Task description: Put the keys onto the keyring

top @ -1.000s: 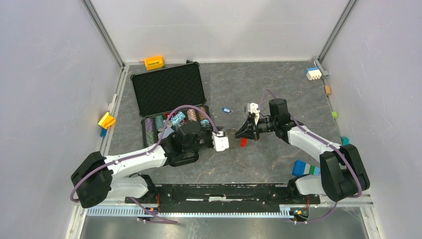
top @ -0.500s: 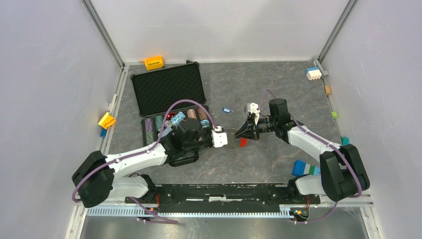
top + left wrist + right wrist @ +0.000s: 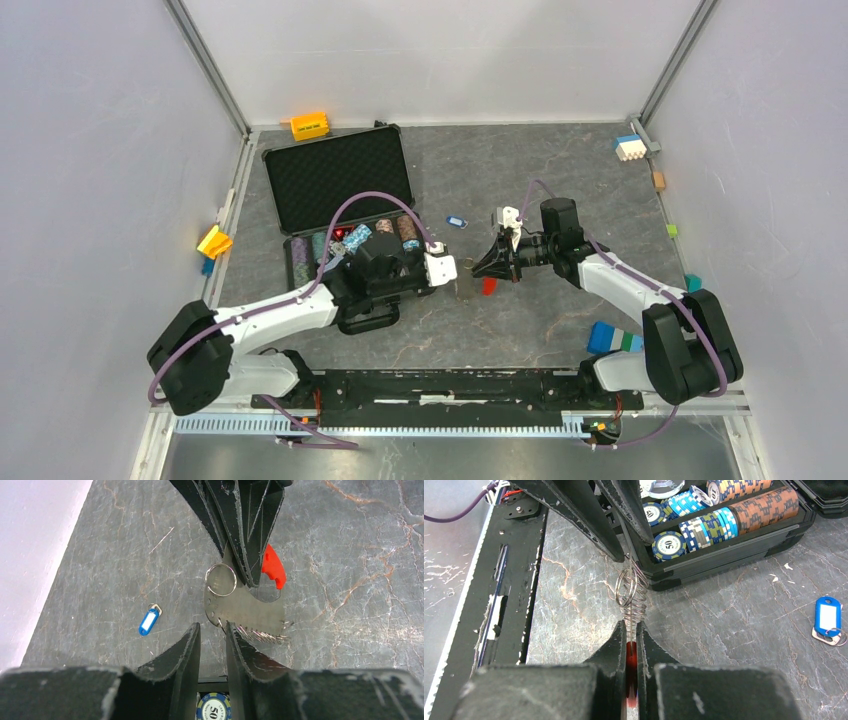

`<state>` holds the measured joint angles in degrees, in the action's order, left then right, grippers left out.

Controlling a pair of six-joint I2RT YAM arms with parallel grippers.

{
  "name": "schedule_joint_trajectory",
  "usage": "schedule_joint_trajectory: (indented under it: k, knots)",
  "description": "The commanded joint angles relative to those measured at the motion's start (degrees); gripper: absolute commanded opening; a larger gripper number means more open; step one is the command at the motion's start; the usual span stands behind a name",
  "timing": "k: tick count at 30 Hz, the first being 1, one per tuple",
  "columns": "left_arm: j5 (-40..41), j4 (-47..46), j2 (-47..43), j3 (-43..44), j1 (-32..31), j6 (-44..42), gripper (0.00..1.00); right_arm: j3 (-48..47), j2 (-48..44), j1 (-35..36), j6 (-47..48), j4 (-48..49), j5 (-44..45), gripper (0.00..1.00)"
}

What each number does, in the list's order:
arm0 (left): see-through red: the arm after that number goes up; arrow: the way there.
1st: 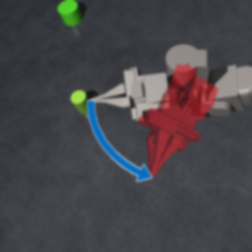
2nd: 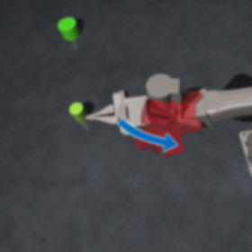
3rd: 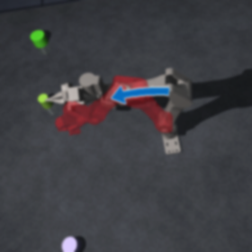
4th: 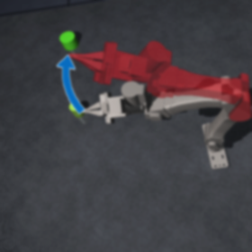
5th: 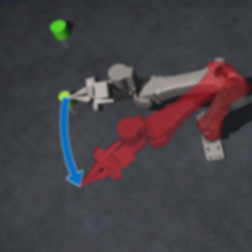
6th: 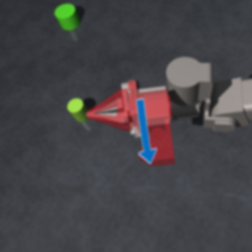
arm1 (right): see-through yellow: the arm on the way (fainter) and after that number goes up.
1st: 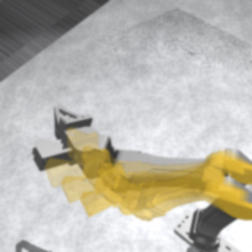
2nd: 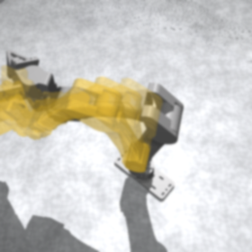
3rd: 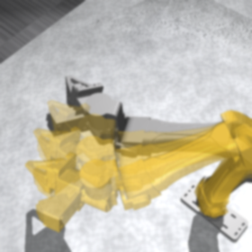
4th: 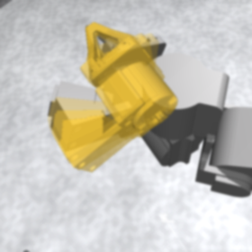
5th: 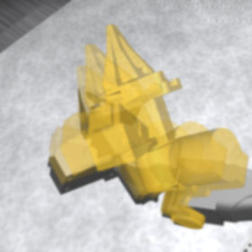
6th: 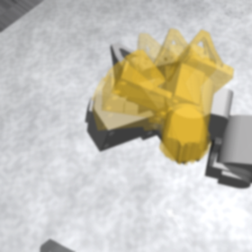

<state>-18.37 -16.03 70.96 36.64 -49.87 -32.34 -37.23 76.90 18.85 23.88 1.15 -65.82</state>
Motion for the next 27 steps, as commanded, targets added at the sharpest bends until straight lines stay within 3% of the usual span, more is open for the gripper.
schedule_joint_trajectory:
  k: [1, 27]
  knots:
    - [-1.49, -1.61, 0.40, 1.98, 0.30, 1.50, 0.31, -1.81, -0.26, 0.13, 0.64, 0.48, -1.42, 0.00]
    - [-4.17, 0.90, 1.56, 1.97, 0.31, -0.49, 0.20, -1.79, -0.12, 0.13, 0.64, 0.35, -1.46, 0.00]
